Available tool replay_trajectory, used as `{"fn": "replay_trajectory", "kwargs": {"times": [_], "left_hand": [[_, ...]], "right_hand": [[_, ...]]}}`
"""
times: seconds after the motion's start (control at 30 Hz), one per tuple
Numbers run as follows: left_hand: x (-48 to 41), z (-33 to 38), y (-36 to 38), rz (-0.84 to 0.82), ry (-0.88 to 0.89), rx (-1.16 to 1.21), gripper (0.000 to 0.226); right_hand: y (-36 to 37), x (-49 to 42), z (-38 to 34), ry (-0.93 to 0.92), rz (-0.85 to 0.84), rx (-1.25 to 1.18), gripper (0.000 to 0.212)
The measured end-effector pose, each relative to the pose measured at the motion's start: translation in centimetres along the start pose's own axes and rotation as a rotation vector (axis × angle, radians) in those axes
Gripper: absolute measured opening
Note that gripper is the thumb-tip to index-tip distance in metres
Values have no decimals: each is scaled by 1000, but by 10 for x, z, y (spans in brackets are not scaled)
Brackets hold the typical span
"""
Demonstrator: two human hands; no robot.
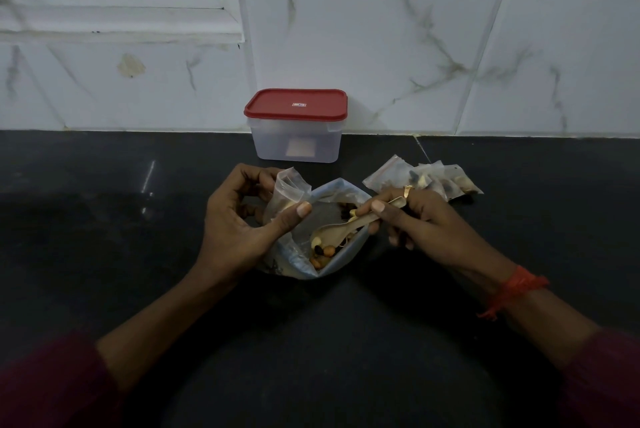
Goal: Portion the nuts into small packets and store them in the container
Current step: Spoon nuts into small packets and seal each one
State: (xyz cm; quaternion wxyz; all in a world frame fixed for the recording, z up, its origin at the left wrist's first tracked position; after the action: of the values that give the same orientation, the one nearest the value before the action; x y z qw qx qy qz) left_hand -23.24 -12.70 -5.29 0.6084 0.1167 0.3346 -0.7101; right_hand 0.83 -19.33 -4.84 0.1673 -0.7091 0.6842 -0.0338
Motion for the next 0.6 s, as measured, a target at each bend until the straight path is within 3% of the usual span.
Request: {"fn": "replay_trajectory", "kwargs": {"times": [0.43, 0.6], "left_hand": [[7, 1, 10, -12, -1, 54, 42], [7, 0, 10, -15, -6, 44, 45]], "right_hand": [[19, 5, -5, 223, 6, -201, 22], [23, 7, -10, 235, -43, -170, 20]]}}
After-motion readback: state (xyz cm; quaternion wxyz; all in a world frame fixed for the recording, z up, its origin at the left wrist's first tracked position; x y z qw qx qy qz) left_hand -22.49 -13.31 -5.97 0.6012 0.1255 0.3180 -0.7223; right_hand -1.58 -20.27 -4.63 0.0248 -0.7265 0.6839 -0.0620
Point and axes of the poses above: each hand's wrist, its own x-axis away from the middle knuckle, its own y-axis out of the palm, z = x × y, the point moved 2 cm from there along -x, towards the middle knuckle, and after that the axes turned 8 degrees about -x, right-handed, at the moved point
